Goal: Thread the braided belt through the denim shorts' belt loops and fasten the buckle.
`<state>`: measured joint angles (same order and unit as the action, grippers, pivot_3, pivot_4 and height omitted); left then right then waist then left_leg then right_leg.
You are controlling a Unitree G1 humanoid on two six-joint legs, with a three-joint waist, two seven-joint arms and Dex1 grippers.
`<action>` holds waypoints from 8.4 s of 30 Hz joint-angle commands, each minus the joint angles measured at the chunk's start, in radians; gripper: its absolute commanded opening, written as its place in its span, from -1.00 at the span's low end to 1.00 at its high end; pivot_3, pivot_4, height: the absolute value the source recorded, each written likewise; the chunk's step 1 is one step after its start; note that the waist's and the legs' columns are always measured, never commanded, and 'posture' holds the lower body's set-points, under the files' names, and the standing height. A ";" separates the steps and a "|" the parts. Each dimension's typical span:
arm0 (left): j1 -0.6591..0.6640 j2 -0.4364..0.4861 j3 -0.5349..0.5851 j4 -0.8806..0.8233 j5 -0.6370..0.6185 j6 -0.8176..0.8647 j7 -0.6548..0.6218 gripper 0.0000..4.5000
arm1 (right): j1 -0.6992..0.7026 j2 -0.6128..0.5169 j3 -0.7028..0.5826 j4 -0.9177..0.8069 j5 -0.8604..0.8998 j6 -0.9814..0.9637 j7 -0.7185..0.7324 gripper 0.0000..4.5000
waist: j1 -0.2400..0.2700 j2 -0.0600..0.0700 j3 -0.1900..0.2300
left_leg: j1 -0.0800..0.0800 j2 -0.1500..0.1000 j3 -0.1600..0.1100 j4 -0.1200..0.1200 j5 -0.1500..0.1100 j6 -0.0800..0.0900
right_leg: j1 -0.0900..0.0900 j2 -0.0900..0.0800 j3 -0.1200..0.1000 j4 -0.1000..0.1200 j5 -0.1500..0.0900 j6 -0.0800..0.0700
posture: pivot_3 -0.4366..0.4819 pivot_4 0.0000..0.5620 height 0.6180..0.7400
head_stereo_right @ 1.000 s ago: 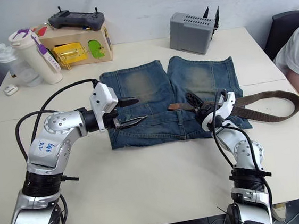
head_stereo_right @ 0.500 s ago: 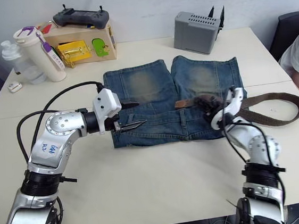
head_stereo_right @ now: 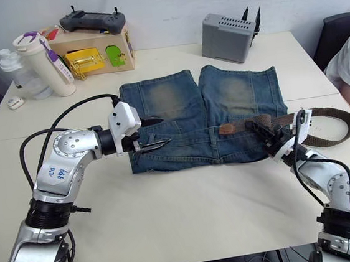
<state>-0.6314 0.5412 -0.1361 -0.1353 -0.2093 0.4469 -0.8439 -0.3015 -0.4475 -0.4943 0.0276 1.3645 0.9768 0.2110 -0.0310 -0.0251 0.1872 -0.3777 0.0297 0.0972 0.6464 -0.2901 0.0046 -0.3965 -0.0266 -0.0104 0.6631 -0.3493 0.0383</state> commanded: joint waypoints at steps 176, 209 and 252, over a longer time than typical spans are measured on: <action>-0.221 -0.139 -0.265 0.614 0.746 -0.989 0.455 -1.00 | 0.226 -0.512 0.409 -0.176 -1.326 -0.661 0.541 -0.31 | 0.031 0.000 0.000 | -0.006 0.000 0.000 0.017 -0.001 0.001 | -0.002 -0.001 -0.002 0.007 0.001 0.001 | -0.05 -0.47 0.93; 0.034 -0.096 -0.141 0.155 0.470 -0.474 0.120 -0.83 | 0.204 -0.573 0.289 0.092 -1.337 -0.854 0.573 -0.99 | 0.050 0.002 -0.001 | -0.006 0.000 0.001 0.019 -0.001 0.002 | -0.002 -0.001 -0.001 0.010 0.001 0.001 | -0.05 -0.47 0.93; 0.071 -0.064 0.086 0.133 0.009 -0.052 -0.025 0.21 | 0.263 -0.108 -0.014 -0.499 0.228 -0.125 -0.193 0.98 | 0.028 0.005 -0.004 | -0.004 0.000 -0.003 0.015 -0.002 0.001 | 0.002 -0.001 0.000 0.009 0.000 0.001 | -0.05 -0.47 0.93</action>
<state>-0.5613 0.4800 -0.0753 0.0493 -0.1603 0.3735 -0.8653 -0.0519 -0.5748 -0.5322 -0.4156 1.4684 0.8547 0.1114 -0.0028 -0.0200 0.1835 -0.3820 0.0303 0.0940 0.6622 -0.2924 0.0057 -0.3945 -0.0271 -0.0110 0.6712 -0.3493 0.0393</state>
